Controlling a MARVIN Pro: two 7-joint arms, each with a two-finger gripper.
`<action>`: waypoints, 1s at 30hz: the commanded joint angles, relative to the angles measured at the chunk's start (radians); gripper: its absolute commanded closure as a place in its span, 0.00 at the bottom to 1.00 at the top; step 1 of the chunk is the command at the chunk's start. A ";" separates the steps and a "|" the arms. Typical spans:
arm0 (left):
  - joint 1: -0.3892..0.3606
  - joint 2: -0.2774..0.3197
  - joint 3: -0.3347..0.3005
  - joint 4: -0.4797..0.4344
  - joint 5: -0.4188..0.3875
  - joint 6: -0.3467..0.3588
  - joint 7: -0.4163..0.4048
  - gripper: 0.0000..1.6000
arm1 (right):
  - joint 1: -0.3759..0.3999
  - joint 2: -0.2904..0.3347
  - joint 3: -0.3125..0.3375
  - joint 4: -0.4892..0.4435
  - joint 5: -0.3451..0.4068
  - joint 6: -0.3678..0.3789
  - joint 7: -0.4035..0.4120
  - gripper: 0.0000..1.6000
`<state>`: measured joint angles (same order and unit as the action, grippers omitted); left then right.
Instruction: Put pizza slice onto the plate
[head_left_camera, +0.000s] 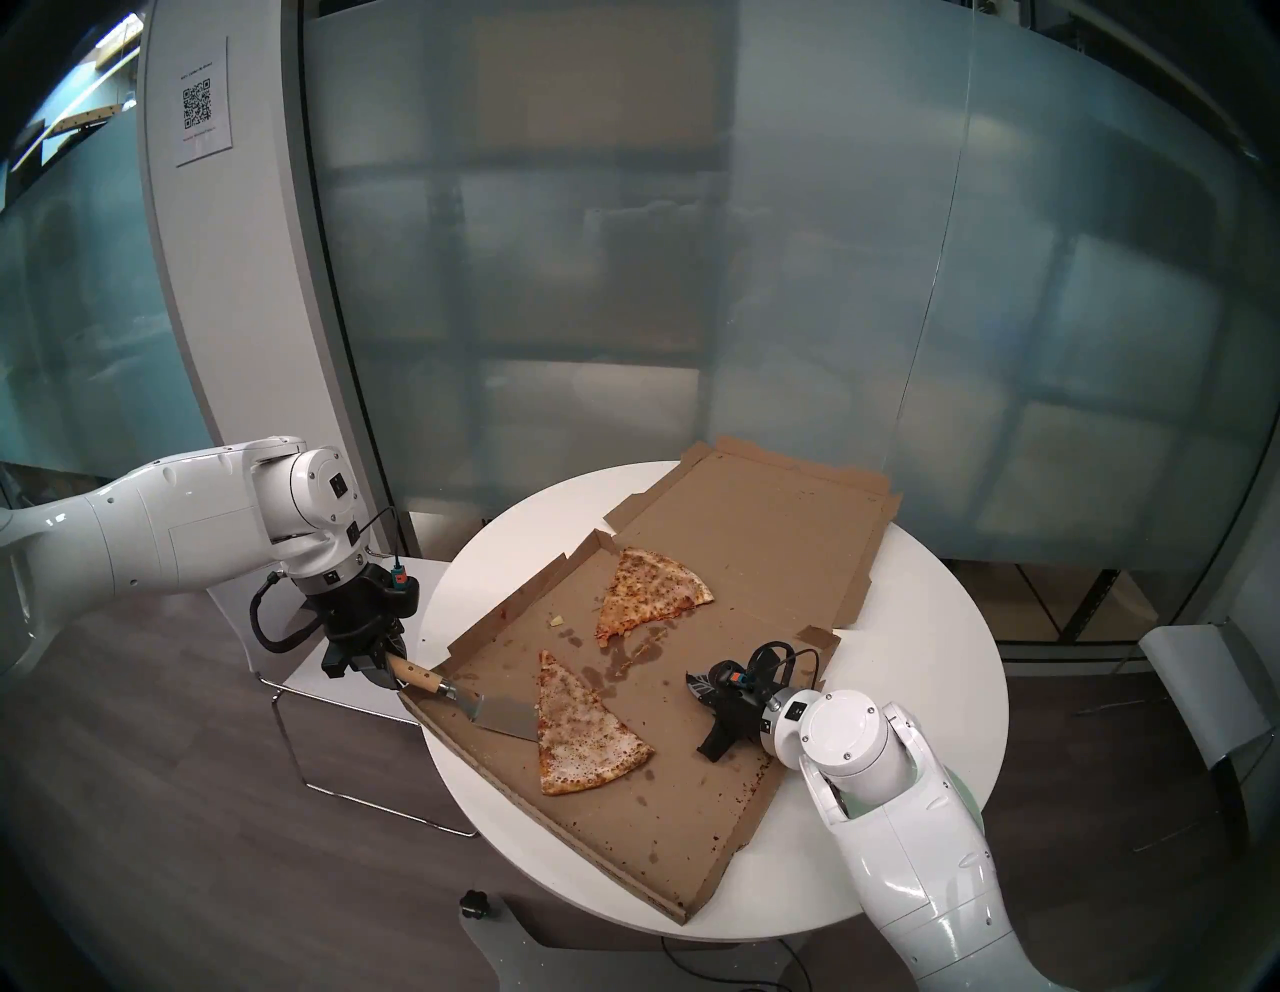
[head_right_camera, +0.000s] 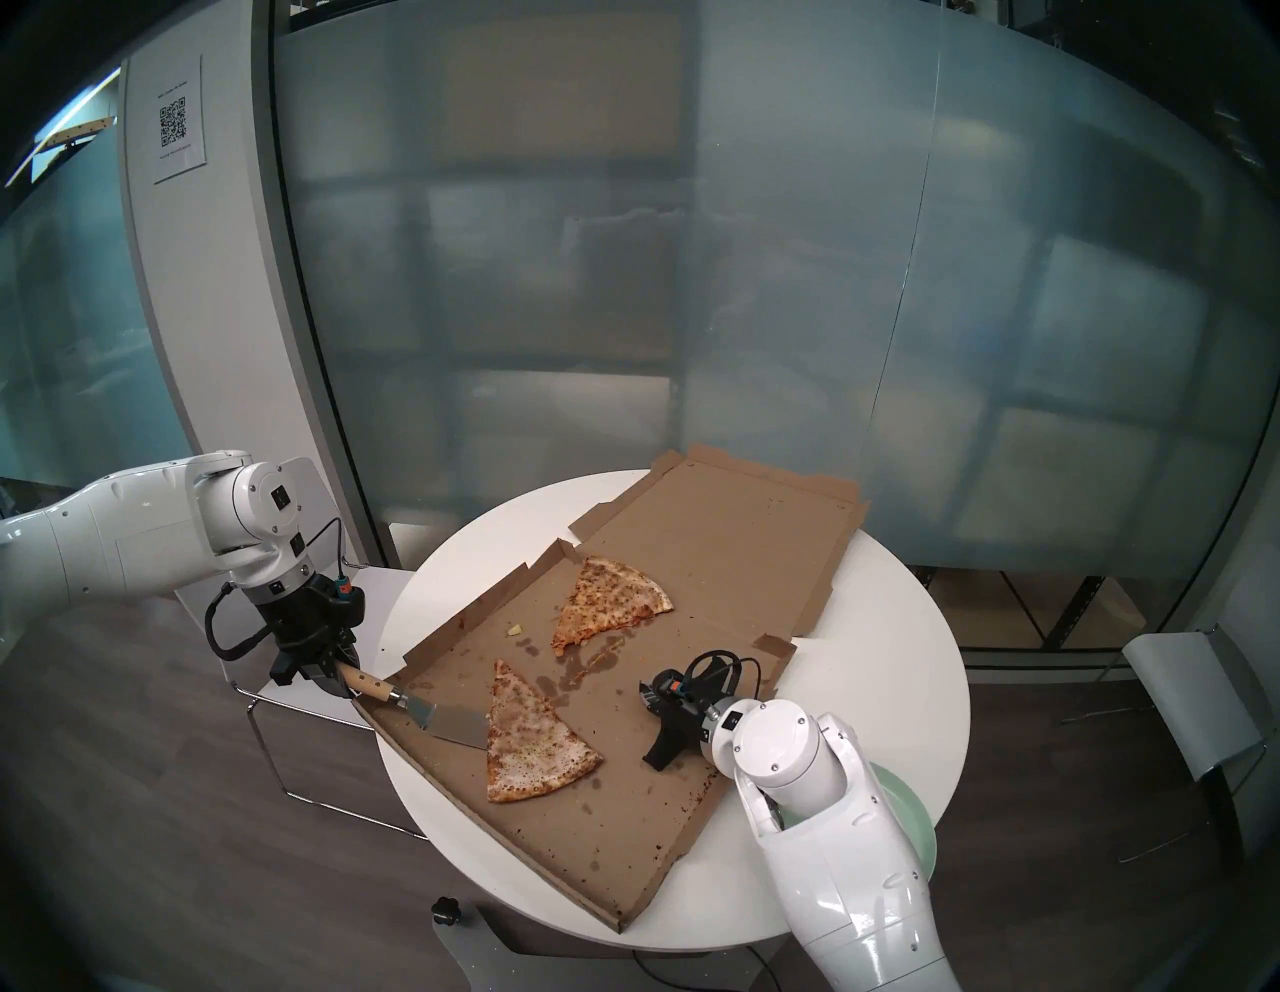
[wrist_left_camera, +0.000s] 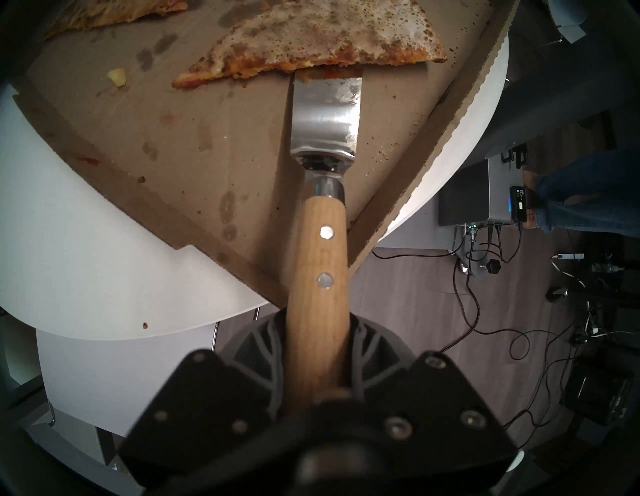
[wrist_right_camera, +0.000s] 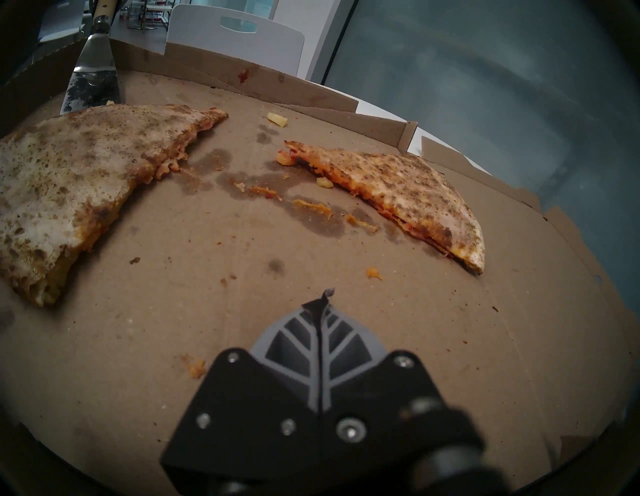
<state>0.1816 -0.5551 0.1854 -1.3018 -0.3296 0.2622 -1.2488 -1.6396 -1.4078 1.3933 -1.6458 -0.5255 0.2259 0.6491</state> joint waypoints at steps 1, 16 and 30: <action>-0.011 -0.010 -0.014 -0.011 -0.012 0.009 0.002 1.00 | 0.007 -0.011 -0.009 0.000 0.003 -0.003 0.000 1.00; 0.006 -0.040 -0.008 -0.003 -0.024 0.023 0.023 1.00 | 0.024 -0.014 -0.009 0.024 0.004 -0.006 0.005 1.00; 0.028 -0.069 -0.003 0.020 -0.036 0.017 0.041 1.00 | 0.031 -0.014 -0.009 0.035 0.006 -0.010 0.013 1.00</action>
<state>0.2079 -0.6042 0.1886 -1.2809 -0.3568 0.2862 -1.2072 -1.6097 -1.4157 1.3921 -1.6107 -0.5205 0.2166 0.6611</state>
